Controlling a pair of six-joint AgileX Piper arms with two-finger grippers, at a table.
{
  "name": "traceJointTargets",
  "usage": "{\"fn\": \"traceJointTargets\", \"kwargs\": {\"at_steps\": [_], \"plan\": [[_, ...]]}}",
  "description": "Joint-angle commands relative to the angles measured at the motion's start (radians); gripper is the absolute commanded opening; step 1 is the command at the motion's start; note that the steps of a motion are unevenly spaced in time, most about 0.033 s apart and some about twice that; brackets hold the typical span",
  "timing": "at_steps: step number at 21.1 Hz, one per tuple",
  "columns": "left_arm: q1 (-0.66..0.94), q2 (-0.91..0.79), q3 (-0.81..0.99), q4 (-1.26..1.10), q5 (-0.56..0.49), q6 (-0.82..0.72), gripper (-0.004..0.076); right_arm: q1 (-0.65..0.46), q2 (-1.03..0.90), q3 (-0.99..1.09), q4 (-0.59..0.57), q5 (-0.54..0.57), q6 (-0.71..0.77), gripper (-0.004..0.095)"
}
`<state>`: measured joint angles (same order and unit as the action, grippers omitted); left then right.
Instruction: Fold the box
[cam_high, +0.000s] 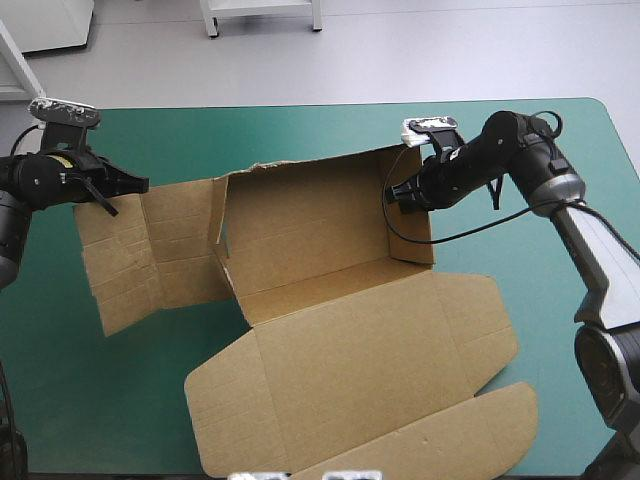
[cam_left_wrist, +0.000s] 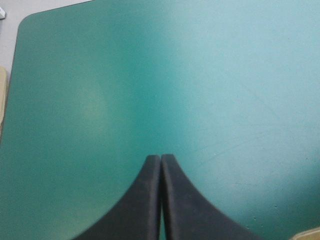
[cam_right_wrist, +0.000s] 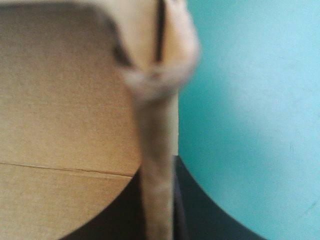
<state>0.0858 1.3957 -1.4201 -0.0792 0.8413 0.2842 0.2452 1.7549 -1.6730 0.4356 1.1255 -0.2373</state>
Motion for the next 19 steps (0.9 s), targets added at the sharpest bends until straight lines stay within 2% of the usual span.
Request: {"fn": "traceJointTargets", "kwargs": {"at_steps": [1,3,12,15,19], "plan": [[0.043,0.001,-0.034,-0.086,-0.059,0.027,-0.0008,-0.022,-0.071,-0.067,0.011,0.078,0.042,-0.0003],[0.06,0.023,-0.034,-0.087,-0.066,0.032,-0.0008,-0.027,-0.076,-0.078,-0.004,0.12,0.046,-0.0003],[0.154,0.119,-0.041,-0.228,-0.098,0.068,-0.0008,-0.045,-0.078,-0.081,-0.03,0.12,0.074,-0.0003],[0.249,0.142,-0.097,-0.337,-0.047,0.082,-0.0008,-0.045,-0.072,-0.081,-0.03,0.12,0.079,-0.0003],[0.317,0.142,-0.187,-0.495,0.097,0.142,-0.0008,-0.045,-0.07,-0.081,-0.018,0.12,0.077,-0.0003]]}}
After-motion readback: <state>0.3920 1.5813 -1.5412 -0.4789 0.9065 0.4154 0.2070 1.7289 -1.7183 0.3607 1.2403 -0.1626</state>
